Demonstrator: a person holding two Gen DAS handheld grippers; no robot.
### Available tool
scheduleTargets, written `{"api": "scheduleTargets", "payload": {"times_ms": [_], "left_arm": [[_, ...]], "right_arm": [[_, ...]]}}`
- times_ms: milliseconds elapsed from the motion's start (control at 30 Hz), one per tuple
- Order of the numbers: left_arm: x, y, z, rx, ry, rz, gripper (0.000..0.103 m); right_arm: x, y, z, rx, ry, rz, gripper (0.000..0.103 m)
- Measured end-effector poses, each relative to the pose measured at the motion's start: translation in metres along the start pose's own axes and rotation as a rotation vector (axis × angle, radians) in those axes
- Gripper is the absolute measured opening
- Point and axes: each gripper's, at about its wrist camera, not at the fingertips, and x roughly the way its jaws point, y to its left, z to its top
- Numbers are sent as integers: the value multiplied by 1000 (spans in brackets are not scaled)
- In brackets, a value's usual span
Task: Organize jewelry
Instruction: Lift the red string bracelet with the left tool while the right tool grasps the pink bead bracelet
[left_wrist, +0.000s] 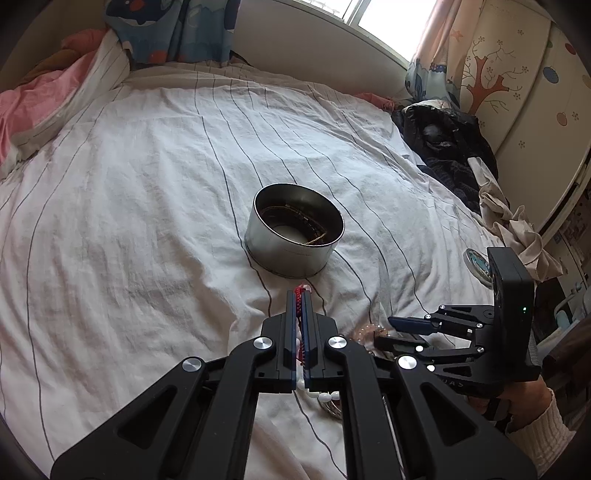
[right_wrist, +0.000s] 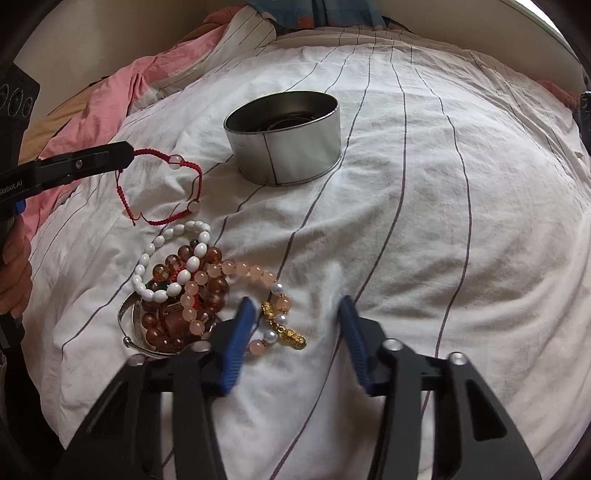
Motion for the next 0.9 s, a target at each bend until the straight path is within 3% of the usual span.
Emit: {"api": "scheduleTargets", "payload": {"times_ms": [67,167,233,267,300,367,433,467,500,700,900], "left_arm": [[1,-2,0,7,5,1,3],[2,-2,-1,11,8,-4,3],[3,-2,-2,10,11,-6,3],[4,-2,-2,9,13,-6,3],[4,-2,-2,9,16,-5,3],[6,-2,-3,9,22,-4,3],[7,-3,-3,11,24,-3,3],[7,-3,-3,10,22,-3,3],[7,-3,-3,11,19,-4,3],[10,-6,-3,17,18,-5,3],[11,-11,-2,43,14,20,3]], "right_arm": [[-3,-3,0,6,-4,19,12],[-8,-11,1,40,-11,75,12],[-9,-10,2,31,-20,69,17],[-9,-7,2,27,-26,58,35],[-6,-4,3,12,-23,49,42],[3,6,3,-38,-1,8,42],[4,13,3,-74,1,-10,31],[2,10,4,-59,-5,13,12],[-2,5,4,-26,-14,63,8],[-28,-25,9,170,-123,342,8],[-36,-40,12,260,-183,452,8]]}}
